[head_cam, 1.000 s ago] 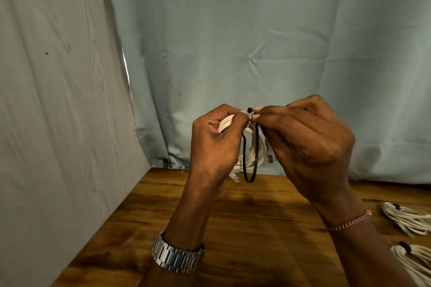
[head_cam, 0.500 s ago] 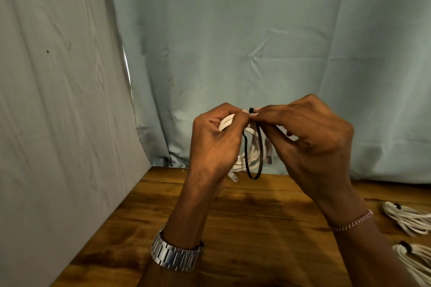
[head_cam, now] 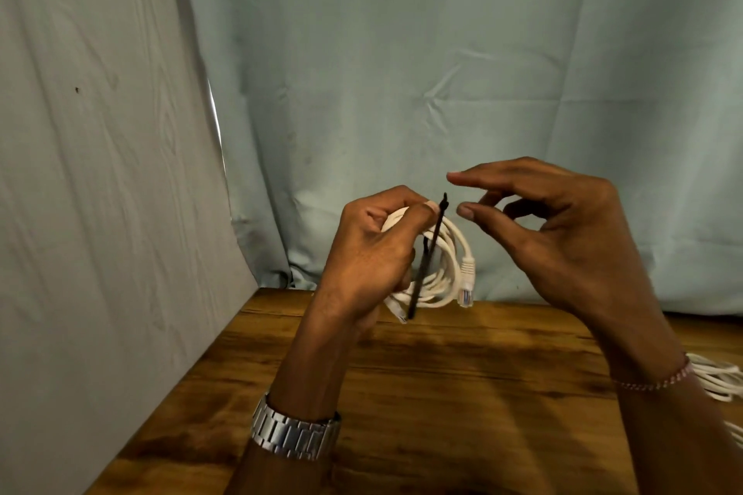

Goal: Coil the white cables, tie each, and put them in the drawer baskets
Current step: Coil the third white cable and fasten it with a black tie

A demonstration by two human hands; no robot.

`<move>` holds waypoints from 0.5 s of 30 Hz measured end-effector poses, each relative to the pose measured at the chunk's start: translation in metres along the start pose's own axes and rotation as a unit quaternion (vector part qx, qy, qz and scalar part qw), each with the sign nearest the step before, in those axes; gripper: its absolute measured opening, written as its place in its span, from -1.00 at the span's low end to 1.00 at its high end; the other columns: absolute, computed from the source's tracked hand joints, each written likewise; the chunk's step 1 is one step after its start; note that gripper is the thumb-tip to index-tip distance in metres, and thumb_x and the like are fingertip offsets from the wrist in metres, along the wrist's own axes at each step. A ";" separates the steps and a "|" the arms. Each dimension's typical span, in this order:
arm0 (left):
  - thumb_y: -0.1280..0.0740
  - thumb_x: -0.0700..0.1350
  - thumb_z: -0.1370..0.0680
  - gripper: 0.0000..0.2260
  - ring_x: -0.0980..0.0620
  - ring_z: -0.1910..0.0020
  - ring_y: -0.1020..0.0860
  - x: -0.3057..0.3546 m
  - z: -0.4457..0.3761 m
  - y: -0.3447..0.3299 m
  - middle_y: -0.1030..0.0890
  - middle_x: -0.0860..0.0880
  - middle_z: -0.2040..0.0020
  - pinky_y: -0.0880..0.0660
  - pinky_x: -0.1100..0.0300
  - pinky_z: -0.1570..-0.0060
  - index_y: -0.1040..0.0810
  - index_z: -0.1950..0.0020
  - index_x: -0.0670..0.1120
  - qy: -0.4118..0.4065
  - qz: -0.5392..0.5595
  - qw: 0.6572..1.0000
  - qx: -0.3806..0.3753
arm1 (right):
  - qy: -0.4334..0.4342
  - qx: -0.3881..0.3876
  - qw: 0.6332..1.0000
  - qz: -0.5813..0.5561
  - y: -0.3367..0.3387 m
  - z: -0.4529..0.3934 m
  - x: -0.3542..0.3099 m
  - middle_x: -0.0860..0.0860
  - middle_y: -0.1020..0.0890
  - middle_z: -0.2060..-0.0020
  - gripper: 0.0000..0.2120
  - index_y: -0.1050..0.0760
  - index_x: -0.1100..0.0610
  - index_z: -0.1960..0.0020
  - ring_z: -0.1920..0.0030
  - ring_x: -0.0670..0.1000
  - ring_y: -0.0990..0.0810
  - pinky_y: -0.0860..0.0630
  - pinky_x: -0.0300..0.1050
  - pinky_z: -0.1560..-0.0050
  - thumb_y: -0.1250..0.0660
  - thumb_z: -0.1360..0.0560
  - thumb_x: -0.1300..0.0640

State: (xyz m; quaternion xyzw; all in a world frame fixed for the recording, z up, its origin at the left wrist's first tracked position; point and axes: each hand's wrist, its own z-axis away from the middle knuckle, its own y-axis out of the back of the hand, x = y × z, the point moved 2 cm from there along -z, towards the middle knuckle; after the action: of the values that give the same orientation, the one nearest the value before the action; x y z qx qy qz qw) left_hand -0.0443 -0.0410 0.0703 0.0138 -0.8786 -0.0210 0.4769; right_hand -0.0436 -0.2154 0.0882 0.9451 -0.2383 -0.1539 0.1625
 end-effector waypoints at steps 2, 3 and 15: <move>-0.28 -0.16 -0.63 -0.80 0.03 0.52 -0.25 -0.001 0.000 0.001 -0.43 0.00 0.47 -0.20 0.24 0.55 -0.63 0.14 -0.13 0.013 0.011 1.000 -0.008 | 0.021 0.007 0.999 0.024 0.000 0.000 0.002 -0.08 -0.69 -0.08 -0.75 -0.67 0.05 -0.18 0.06 -0.13 -0.68 -0.59 -0.36 0.10 -0.49 -0.51 0.15; -0.28 -0.16 -0.63 -0.80 0.03 0.53 -0.23 -0.002 0.000 0.001 -0.39 -0.02 0.48 -0.19 0.24 0.55 -0.62 0.14 -0.14 0.018 0.014 1.000 -0.012 | 0.036 0.010 0.998 0.041 -0.001 0.001 0.003 -0.06 -0.70 -0.08 -0.77 -0.67 0.06 -0.17 0.06 -0.13 -0.67 -0.59 -0.35 0.12 -0.49 -0.52 0.16; -0.27 -0.19 -0.63 -0.77 0.11 0.60 -0.21 0.000 0.002 -0.001 -0.30 0.05 0.54 -0.16 0.26 0.51 -0.58 0.21 -0.13 0.028 0.044 0.997 -0.063 | 0.115 0.085 0.976 0.166 -0.012 0.006 0.011 0.03 -0.72 0.04 -0.90 -0.70 0.15 -0.03 0.11 -0.03 -0.63 -0.53 -0.16 0.17 -0.45 -0.56 0.15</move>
State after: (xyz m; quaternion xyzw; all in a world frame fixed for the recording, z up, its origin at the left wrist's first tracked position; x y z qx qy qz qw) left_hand -0.0456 -0.0417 0.0695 -0.0544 -0.8615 -0.0546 0.5018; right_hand -0.0321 -0.2126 0.0756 0.9140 -0.3840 0.0061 0.1312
